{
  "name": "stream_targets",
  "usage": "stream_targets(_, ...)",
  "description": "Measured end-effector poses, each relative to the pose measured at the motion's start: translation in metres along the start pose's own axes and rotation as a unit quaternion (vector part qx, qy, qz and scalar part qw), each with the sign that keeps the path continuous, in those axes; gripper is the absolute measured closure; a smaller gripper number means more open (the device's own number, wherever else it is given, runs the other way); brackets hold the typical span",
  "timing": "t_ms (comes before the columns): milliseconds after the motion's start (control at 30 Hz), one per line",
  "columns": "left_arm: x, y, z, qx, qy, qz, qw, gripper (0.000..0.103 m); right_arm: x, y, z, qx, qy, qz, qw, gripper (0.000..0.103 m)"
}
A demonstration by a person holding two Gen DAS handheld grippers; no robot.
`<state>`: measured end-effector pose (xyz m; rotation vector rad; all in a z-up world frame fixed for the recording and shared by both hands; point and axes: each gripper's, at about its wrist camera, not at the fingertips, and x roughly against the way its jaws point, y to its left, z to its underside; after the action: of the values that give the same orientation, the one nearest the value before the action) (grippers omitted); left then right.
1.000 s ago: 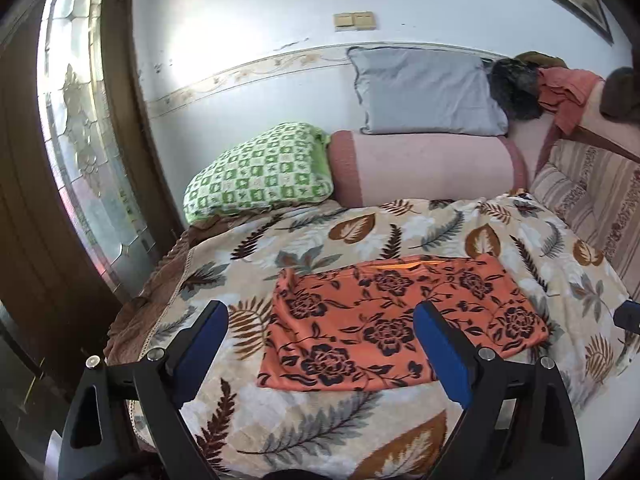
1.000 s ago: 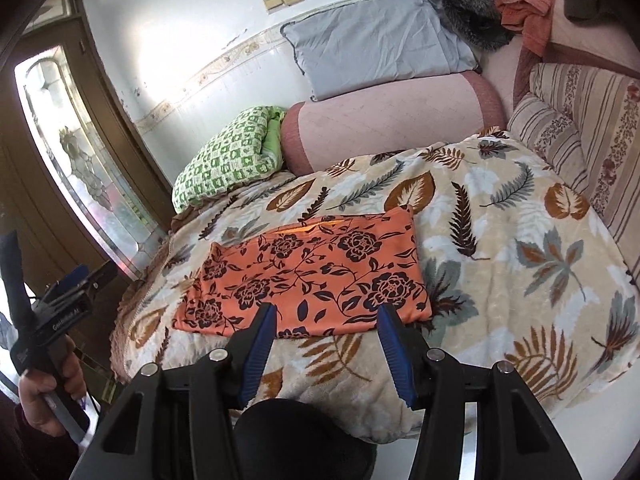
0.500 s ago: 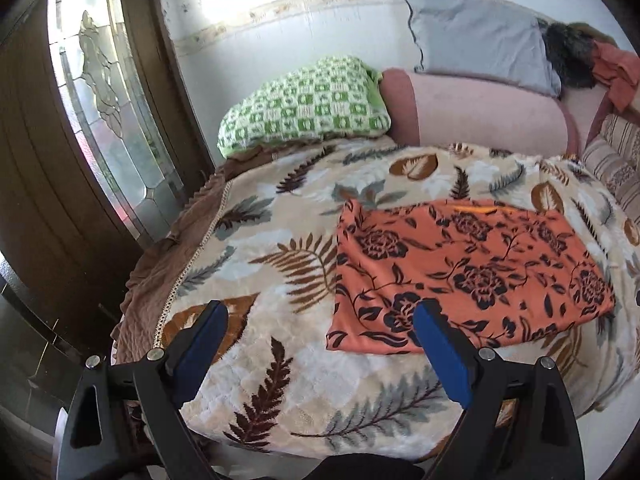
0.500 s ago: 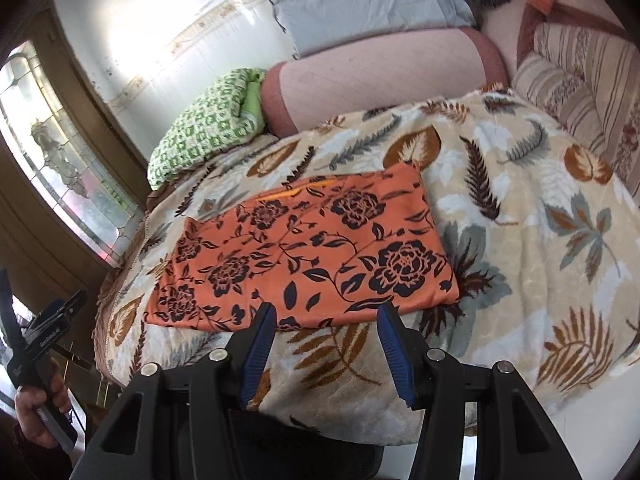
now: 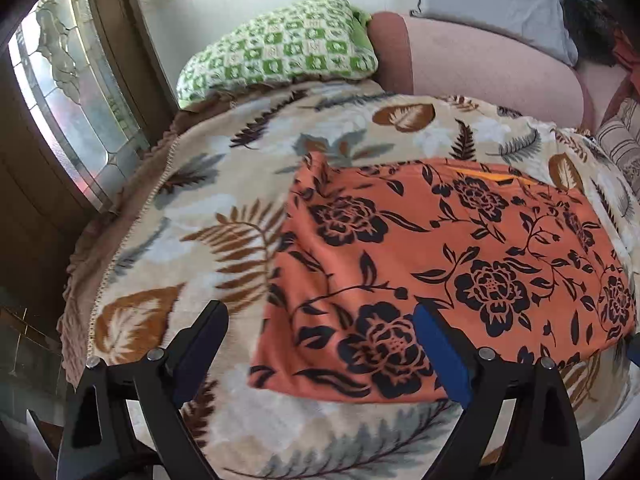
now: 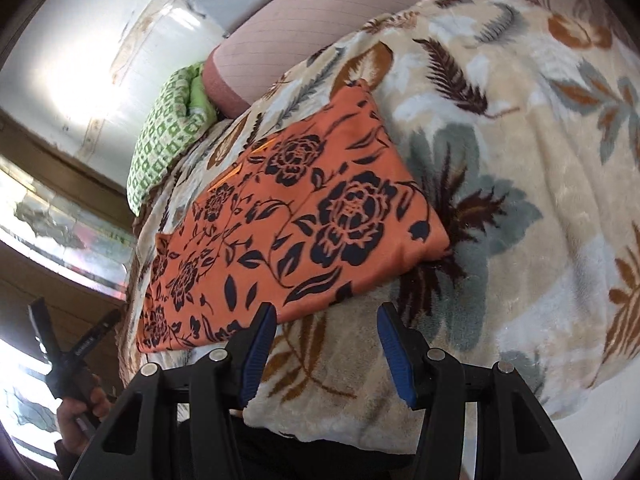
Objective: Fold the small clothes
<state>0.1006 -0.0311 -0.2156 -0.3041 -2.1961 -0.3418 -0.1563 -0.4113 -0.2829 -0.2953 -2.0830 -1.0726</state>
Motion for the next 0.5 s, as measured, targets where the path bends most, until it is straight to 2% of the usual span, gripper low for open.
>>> stream_targets(133, -0.019, -0.005, -0.001, 0.001, 0.015, -0.015, 0.9998, 0.009, -0.014, -0.013, -0.007, -0.033, -0.004, -0.016, 0.999, 0.047)
stream_targets(267, -0.040, 0.002, 0.008, 0.010, 0.052, -0.031, 0.9981, 0.009, -0.030, -0.022, -0.015, -0.066, -0.008, -0.031, 0.997, 0.045)
stream_targets(400, -0.055, 0.012, 0.018, 0.028, 0.081, -0.023, 0.9961, 0.009, -0.037, -0.027, -0.022, -0.095, -0.033, -0.051, 0.994, 0.042)
stream_targets(500, -0.059, 0.015, 0.018, 0.033, 0.088, -0.014, 0.9955, 0.009, -0.043, -0.029, -0.029, -0.115, -0.048, -0.057, 0.991, 0.040)
